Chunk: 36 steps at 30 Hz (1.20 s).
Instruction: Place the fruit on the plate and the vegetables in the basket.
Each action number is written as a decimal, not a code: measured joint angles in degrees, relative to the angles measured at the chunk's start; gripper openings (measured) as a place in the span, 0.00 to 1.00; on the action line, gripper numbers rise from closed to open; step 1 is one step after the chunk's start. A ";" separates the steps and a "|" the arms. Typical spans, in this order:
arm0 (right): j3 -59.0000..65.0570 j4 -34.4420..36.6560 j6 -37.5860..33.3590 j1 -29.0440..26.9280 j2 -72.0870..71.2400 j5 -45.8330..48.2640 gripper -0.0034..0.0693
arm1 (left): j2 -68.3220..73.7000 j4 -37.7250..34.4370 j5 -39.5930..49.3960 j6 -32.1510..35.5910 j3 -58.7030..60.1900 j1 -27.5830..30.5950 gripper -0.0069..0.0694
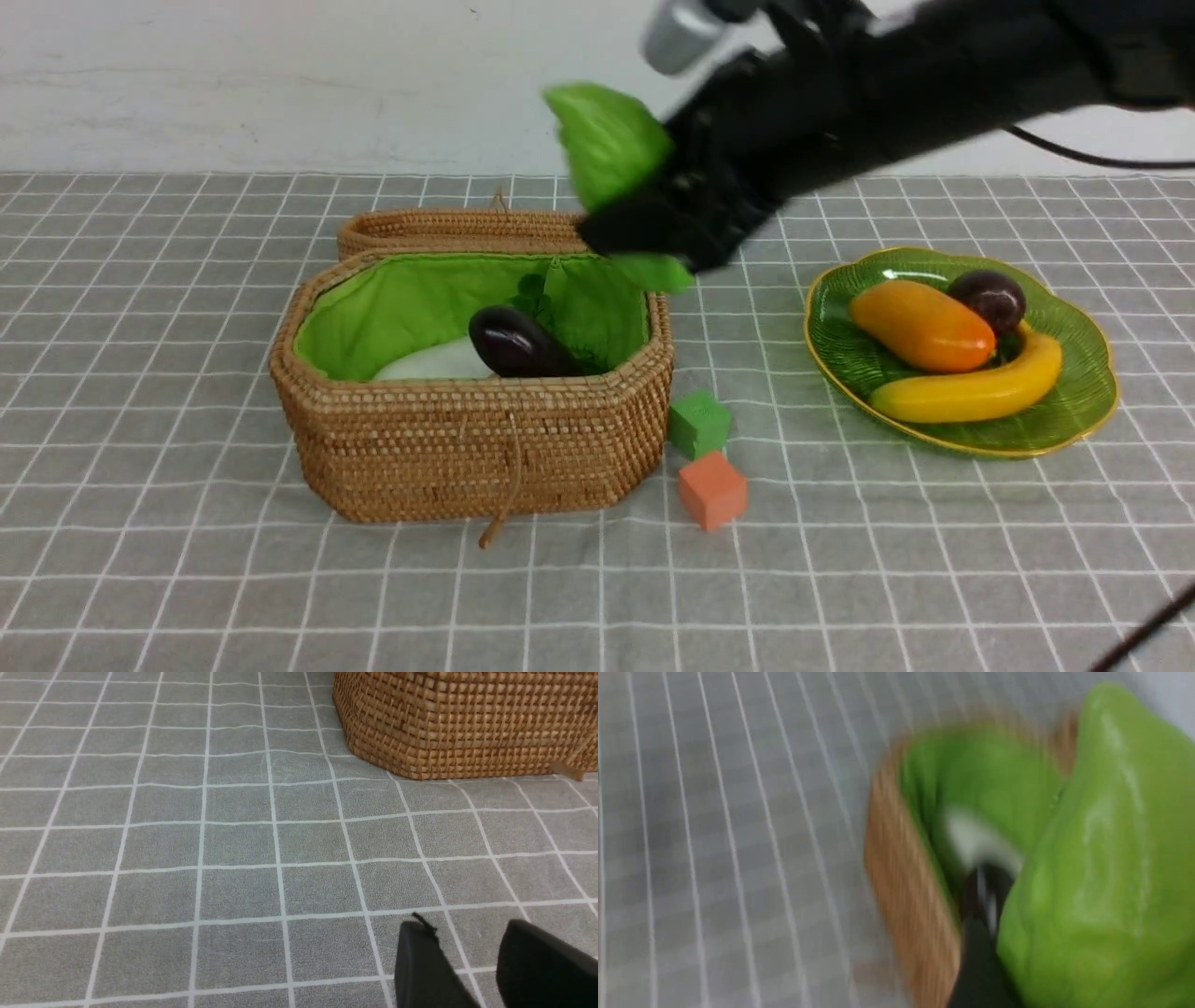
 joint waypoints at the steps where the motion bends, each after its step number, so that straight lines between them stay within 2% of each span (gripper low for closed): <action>1: -4.13 1.56 -0.44 2.10 3.78 -2.75 0.65 | 0.00 0.00 0.00 0.00 0.00 0.00 0.40; 5: -13.66 3.59 0.14 4.71 14.50 -9.47 0.65 | 0.00 0.00 0.00 0.00 0.00 0.00 0.40; 8: -20.11 4.54 3.31 5.20 21.62 -12.48 0.65 | 0.00 0.00 0.00 0.00 0.00 0.00 0.40; 13: -22.02 4.94 4.83 5.20 25.39 -13.12 0.66 | 0.00 0.00 0.00 0.00 0.00 0.00 0.40; 16: -22.02 5.10 5.31 5.20 25.87 -12.83 0.79 | 0.00 0.00 0.00 0.00 0.00 0.00 0.40; 17: -22.02 5.10 5.36 5.20 25.87 -12.35 0.89 | 0.00 0.00 0.00 0.00 0.00 0.00 0.40; 18: -22.02 5.10 5.36 5.20 25.87 -11.89 0.93 | 0.00 0.00 0.00 0.00 0.00 0.00 0.40; 20: -22.02 5.10 5.36 5.15 25.81 -11.04 0.97 | 0.00 0.00 0.00 0.00 0.00 0.00 0.40; 23: -21.96 3.71 5.36 4.68 24.91 -8.08 0.95 | 0.00 0.00 0.00 0.00 0.00 0.00 0.40; 26: -21.07 -1.17 5.36 3.36 21.59 -1.31 0.83 | 0.00 0.00 0.00 0.00 0.00 0.00 0.40; 27: -21.00 -1.66 5.45 3.36 21.28 -0.74 0.83 | 0.00 0.00 0.00 0.00 0.00 0.00 0.40; 28: -20.46 -7.05 6.77 1.92 18.28 4.62 0.68 | 0.00 0.00 0.00 0.00 0.00 0.00 0.40; 29: -20.39 -7.70 7.14 1.92 17.92 5.24 0.66 | 0.00 0.00 0.00 0.00 0.00 0.00 0.40; 30: -19.95 -13.28 11.57 0.19 14.60 10.90 0.49 | 0.00 0.00 0.00 0.00 0.00 0.00 0.40; 32: -19.40 -19.76 19.48 -1.78 11.62 15.46 0.26 | 0.00 0.00 0.00 0.00 0.00 0.00 0.40; 33: -19.33 -20.49 19.48 -1.78 11.25 16.00 0.26 | 0.00 0.00 0.00 0.00 0.00 0.00 0.40; 34: -18.97 -27.28 29.14 -3.79 8.07 20.83 0.09 | 0.00 0.00 0.00 0.00 0.00 0.00 0.40; 35: -18.98 -28.02 30.10 -4.00 7.45 21.88 0.08 | 0.00 0.00 0.00 0.00 0.00 0.00 0.40; 36: -18.98 -33.64 36.78 -5.37 5.39 25.03 0.04 | 0.00 0.00 0.00 0.00 0.00 0.00 0.40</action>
